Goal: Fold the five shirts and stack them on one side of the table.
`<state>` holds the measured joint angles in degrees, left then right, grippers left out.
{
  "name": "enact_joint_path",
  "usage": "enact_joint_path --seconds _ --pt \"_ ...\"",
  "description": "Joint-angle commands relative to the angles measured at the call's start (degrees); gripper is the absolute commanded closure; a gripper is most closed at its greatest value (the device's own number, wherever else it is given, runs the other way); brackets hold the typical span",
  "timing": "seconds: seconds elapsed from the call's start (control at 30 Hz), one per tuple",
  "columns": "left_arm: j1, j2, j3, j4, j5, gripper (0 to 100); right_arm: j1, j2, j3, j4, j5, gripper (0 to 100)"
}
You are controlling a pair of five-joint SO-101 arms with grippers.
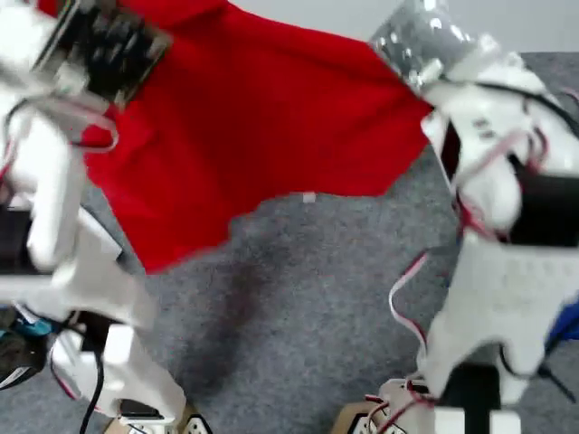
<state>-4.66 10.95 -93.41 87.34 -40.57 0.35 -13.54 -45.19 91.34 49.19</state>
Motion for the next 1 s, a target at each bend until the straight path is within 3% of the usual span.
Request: enact_joint_path --seconds 0.0,0.33,0.47,0.6,0.8,0.97 --pt "0.4 -7.0 -2.2 1.5 -3.3 100 0.0 -6.9 -2.5 3.3 -0.4 98.8" --pt "-0.1 -20.0 -2.1 11.4 -12.1 100 0.1 -21.7 -2.2 11.2 5.3 98.8" --pt "-0.2 -19.9 -1.5 11.8 -13.7 100 0.0 -21.6 0.0 11.0 6.3 98.8" --pt "-0.1 -17.7 7.8 11.8 -13.7 100 -0.1 -16.9 7.0 10.2 6.1 98.8" --pt "0.4 -7.4 28.0 9.2 -13.7 100 -0.2 -6.0 26.5 -4.1 6.1 98.8" --pt "-0.1 6.4 41.2 -4.8 -13.8 100 -0.2 4.4 40.9 -24.9 6.4 98.8"
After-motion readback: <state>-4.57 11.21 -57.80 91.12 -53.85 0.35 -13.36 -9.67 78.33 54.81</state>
